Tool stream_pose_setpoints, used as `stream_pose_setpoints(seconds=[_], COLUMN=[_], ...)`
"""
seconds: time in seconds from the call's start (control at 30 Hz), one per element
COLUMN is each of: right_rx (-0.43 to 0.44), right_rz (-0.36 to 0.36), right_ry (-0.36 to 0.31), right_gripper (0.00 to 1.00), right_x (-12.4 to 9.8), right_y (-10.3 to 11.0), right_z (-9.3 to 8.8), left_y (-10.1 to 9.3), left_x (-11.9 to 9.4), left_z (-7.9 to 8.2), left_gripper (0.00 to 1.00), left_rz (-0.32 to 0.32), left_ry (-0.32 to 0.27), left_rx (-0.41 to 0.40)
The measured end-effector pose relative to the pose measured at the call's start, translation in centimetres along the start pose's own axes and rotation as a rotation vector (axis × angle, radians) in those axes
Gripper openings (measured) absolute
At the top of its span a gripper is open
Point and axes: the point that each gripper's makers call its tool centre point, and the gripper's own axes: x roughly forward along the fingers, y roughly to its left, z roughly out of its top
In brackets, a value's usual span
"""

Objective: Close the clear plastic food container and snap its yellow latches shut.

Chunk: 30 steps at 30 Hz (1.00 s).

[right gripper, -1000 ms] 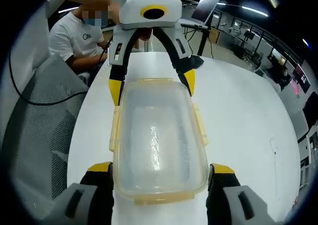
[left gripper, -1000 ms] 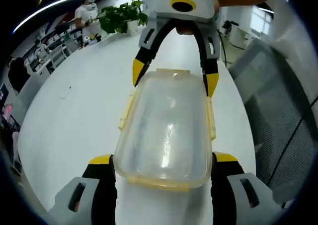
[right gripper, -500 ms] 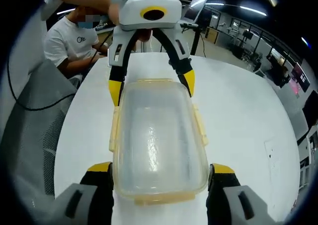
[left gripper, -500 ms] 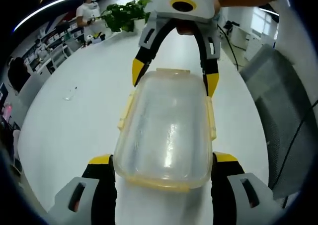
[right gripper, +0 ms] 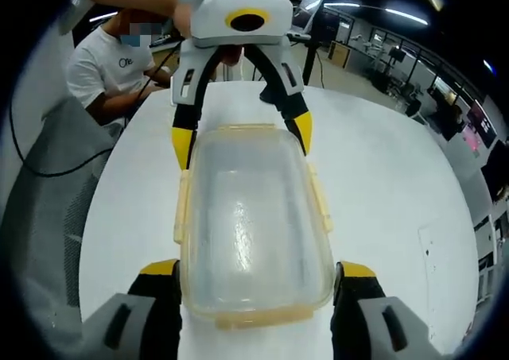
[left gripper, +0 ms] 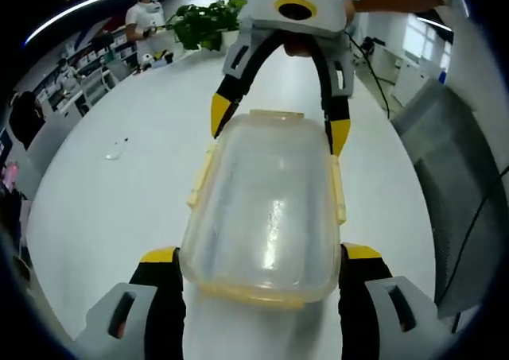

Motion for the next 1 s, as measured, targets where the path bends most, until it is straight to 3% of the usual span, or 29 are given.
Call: stream_pose_setpoints(seconds=[0.17,0.23,0.3,0.33,0.37,0.6,0.7,0.83,1.0], right_rx=[-0.003,0.011,0.121,0.127,0.115,0.177,0.254,0.247,0.28], right_rz=[-0.009,-0.008,-0.024,-0.092,-0.085,-0.132,-0.122,-0.153,-0.179], right_ry=[0.002,0.011,-0.009,-0.027,-0.001,-0.029,-0.048,-0.045,-0.052], right_gripper=[0.78,0.8,0.93,0.98,0.99,0.99,0.99,0.99,0.99], right_x=[0.0,-0.2,-0.3,-0.6,-0.7,-1.2,-1.6,-2.0,-2.9], right_y=[0.1,0.2,0.5,-0.5,0.1,0.8,1.6,2.1,2.9], right_z=[0.1,0.0,0.5,0.8,0.2,0.2,0.0,-0.3,-0.5], left_y=[-0.2,0.7,0.3,0.2,0.1,-1.1,-1.4,-1.9,-2.7], left_x=[0.3,0.3,0.1,-0.1,-0.3,-1.4,-1.8,-2.2,-3.1], left_z=[-0.2,-0.4,-0.1,0.1,0.1,0.4,0.7,0.6,0.8], left_gripper=[0.81,0.95,0.99,0.99,0.99,0.99,0.99,0.99,0.99], left_rz=[0.01,0.084,0.075,0.084,0.087,0.125,0.149,0.174,0.202], left_ry=[0.023,0.032,0.016,0.008,0.007,-0.019,-0.04,-0.033,-0.068], left_rx=[0.005,-0.001,-0.019,-0.026,-0.033,-0.046,-0.064,-0.074,-0.123])
